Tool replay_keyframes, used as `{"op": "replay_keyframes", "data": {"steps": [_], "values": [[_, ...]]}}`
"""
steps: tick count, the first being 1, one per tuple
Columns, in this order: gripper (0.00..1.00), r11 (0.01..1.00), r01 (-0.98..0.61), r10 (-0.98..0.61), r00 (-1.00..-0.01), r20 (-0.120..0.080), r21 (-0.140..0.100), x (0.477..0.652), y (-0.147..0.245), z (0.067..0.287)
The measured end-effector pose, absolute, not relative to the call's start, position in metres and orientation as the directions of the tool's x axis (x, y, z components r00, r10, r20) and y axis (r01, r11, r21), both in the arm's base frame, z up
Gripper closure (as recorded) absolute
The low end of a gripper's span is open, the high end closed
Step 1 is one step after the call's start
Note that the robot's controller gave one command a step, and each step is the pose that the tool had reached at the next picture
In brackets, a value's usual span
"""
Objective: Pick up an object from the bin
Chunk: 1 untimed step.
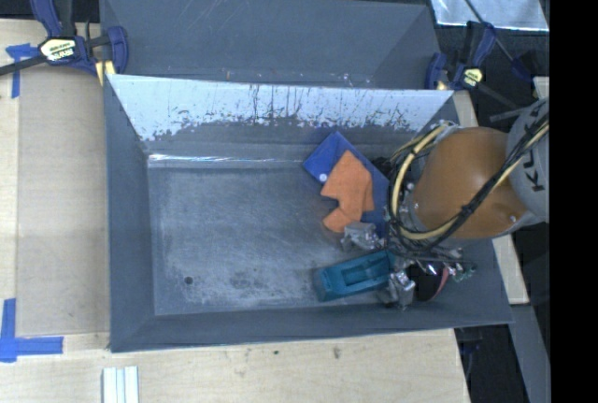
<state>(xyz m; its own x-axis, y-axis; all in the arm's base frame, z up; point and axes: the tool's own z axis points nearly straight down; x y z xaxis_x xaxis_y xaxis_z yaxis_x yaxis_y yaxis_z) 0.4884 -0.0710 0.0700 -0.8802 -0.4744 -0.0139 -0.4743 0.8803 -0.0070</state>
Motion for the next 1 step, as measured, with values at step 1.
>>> {"op": "replay_keyframes", "data": {"steps": [1], "values": [[1.00, 0.841, -0.542, -0.542, -0.841, -0.007, -0.008, 0.4872, -0.0635, 0.0717]]}}
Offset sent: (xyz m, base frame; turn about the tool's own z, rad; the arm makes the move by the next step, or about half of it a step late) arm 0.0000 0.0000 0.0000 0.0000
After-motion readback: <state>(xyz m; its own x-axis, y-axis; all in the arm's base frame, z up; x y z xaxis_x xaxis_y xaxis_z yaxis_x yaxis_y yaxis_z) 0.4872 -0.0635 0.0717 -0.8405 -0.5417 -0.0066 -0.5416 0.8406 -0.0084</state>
